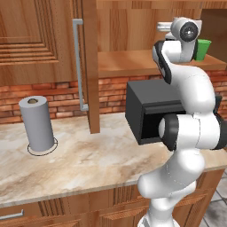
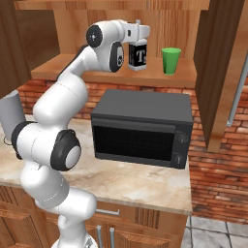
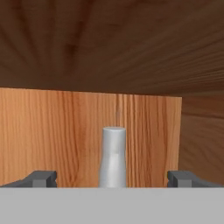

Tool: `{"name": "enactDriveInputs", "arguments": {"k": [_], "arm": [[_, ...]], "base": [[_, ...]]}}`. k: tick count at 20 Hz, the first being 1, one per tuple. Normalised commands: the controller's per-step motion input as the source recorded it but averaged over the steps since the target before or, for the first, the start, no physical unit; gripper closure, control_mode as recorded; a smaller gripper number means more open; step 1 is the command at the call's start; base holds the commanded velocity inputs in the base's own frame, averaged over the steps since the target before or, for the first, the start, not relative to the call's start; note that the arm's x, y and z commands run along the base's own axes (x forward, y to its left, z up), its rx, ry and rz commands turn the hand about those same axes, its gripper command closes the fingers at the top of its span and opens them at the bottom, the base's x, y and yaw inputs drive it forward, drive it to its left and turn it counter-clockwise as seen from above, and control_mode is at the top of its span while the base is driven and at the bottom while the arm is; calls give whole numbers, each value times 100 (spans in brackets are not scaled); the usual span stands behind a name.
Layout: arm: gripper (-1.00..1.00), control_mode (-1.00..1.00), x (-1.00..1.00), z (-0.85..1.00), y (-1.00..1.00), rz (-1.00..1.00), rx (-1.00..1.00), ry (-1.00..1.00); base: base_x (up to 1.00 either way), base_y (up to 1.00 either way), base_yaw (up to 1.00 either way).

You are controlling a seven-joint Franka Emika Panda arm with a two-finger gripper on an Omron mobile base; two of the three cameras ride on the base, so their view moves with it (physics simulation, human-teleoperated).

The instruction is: Open the cabinet directly in front. Then move the liquor and the cup to the dining counter with the jar on it.

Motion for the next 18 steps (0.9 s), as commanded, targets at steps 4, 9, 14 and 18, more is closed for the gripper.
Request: {"name": "enactDriveInputs", "arguments": {"k": [4, 9, 14, 18], "arm": [[-100, -100, 12, 0, 0, 0, 0, 0], [-100, -100, 11, 0, 0, 0, 0, 0], [-100, -100, 15, 0, 0, 0, 0, 0], [-100, -100, 11, 0, 0, 0, 0, 0]], "base": [[0, 0, 0], [0, 0, 0], [0, 0, 0], [0, 0, 0]]}}
